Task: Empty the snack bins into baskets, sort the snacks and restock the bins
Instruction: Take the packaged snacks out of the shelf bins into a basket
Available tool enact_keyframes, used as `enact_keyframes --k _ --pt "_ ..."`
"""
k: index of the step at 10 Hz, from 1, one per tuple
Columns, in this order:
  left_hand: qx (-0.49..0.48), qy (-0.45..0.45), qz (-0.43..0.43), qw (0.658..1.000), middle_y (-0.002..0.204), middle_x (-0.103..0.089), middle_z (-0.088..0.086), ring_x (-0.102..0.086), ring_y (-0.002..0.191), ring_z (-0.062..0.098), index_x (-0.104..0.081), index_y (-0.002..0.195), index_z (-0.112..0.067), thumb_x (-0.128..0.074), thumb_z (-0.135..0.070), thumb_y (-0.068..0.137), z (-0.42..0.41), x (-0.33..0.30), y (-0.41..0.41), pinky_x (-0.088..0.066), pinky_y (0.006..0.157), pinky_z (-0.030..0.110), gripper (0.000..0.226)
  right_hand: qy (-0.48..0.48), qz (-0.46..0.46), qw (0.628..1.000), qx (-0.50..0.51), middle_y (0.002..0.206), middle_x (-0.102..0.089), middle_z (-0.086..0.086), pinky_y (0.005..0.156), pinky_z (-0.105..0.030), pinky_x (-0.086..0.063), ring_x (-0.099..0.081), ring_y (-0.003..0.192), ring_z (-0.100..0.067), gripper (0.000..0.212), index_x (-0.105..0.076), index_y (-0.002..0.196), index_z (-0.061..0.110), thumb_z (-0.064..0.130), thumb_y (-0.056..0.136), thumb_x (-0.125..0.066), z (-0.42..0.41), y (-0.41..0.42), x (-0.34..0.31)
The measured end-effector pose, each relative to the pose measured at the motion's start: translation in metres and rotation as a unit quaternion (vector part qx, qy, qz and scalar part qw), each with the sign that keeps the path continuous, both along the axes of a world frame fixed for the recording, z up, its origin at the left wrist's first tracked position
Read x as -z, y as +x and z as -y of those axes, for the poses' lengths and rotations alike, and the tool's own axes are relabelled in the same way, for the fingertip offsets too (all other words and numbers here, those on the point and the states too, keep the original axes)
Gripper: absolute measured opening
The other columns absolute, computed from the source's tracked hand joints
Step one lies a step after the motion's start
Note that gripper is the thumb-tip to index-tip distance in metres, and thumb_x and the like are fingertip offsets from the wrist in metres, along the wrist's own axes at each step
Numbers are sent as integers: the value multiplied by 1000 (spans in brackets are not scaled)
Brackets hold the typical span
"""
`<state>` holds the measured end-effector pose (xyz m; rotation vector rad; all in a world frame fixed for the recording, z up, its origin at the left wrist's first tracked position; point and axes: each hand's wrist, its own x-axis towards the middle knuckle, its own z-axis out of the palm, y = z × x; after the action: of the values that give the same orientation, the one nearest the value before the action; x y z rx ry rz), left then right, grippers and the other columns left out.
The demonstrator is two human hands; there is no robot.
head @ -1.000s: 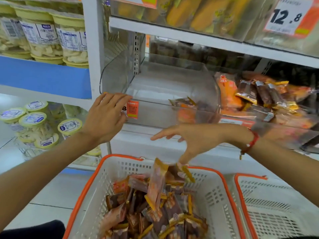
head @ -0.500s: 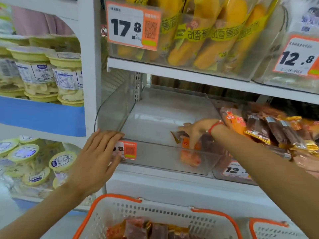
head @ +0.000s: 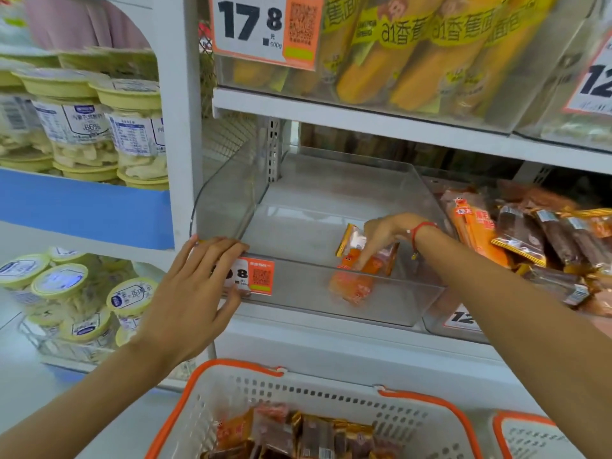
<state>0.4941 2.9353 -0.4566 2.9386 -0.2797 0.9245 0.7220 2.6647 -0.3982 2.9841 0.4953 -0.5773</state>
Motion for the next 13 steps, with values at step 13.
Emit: enact_keyframes --k 13 --pt "-28 41 9 999 157 -30 7 -25 146 25 -29 151 -7 -37 -14 81 -20 13 -7 -15 120 42 71 198 -237 930 -197 100 -65 4 102 -38 -48 -60 108 -21 20 -61 107 15 22 102 -44 -180 -75 -12"
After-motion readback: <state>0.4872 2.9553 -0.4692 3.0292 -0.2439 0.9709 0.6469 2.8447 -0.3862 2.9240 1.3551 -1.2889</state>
